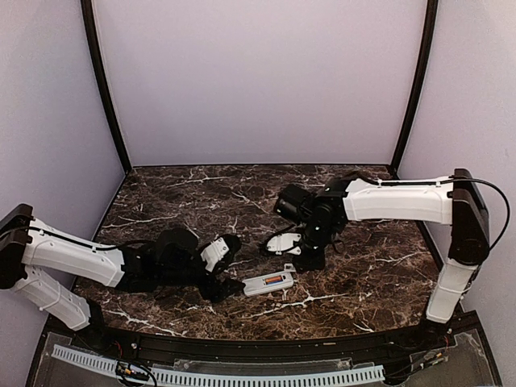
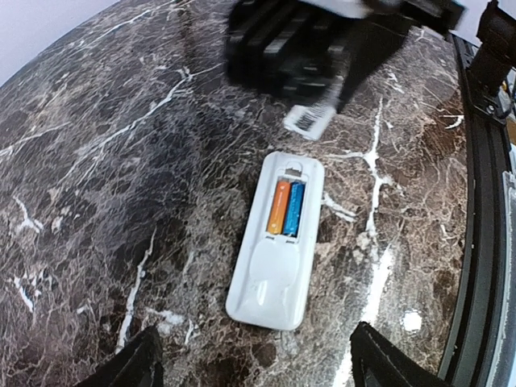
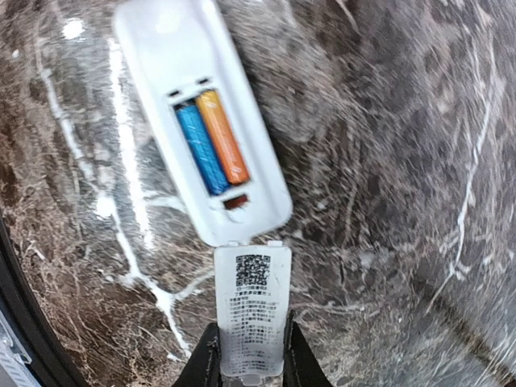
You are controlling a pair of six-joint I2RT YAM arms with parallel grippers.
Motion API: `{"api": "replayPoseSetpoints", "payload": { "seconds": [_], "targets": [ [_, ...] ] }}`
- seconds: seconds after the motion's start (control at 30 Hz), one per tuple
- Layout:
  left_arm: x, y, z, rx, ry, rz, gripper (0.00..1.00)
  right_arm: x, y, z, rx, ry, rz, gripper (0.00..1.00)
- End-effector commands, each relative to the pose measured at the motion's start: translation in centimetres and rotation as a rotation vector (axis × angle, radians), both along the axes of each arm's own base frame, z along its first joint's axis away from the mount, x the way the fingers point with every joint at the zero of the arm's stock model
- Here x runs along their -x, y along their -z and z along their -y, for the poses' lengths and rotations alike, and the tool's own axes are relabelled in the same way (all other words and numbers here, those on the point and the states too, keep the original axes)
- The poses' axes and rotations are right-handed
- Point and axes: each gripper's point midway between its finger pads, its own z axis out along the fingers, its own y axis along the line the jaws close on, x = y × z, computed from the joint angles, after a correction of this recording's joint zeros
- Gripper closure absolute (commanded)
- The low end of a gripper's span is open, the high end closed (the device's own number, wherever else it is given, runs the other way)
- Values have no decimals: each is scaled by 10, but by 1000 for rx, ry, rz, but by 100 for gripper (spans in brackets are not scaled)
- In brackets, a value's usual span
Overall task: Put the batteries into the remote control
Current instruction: Place the battery cover on the remote control without the battery cover.
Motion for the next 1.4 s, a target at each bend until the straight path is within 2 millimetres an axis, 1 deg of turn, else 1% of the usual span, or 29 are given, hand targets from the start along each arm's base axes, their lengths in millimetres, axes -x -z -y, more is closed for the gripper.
{"api": "replayPoseSetpoints", "payload": {
  "seconds": [0.0,0.07,0.13,0.17,0.2,0.23,0.27,0.3,0.33,0.5,0.57,0.67,0.77,0.87,0.97,1.17,1.37],
  "targets": [
    [-19,0,-20,61,-171,53,23,16,-1,-18,4,-207,45,86],
    [-34,7,-41,9,-296,102,24,16,3,-20,48,-248,69,86],
    [-39,13,-56,-20,-369,110,24,16,6,-25,77,-273,87,86],
    [-40,14,-60,-13,-399,101,24,16,7,-28,93,-283,93,86],
    [-42,18,-68,-25,-437,109,24,16,9,-30,112,-296,101,85],
    [-44,16,-71,-7,-465,105,24,16,12,-32,139,-310,115,85],
    [-46,20,-78,-13,-498,116,24,13,13,-34,161,-320,133,85],
    [-48,17,-80,5,-518,120,24,11,17,-35,188,-329,140,85],
    [-49,20,-85,0,-538,129,24,11,18,-36,209,-335,141,85],
    [-53,23,-89,-7,-576,138,24,5,19,-48,233,-345,152,85],
    [-54,26,-93,-16,-597,139,24,5,18,-51,239,-352,153,85],
    [-54,28,-93,-12,-596,138,24,12,19,-54,239,-362,126,85],
    [-52,33,-90,-27,-577,131,24,16,22,-54,242,-373,102,85],
    [-53,39,-92,-47,-585,134,24,17,23,-55,242,-379,91,85],
    [-54,37,-93,-35,-591,140,23,20,26,-57,237,-384,73,85],
    [-53,37,-93,-27,-588,142,23,17,31,-63,235,-380,74,85],
    [-53,39,-93,-38,-580,144,22,16,34,-63,240,-378,74,85]
  ]
}}
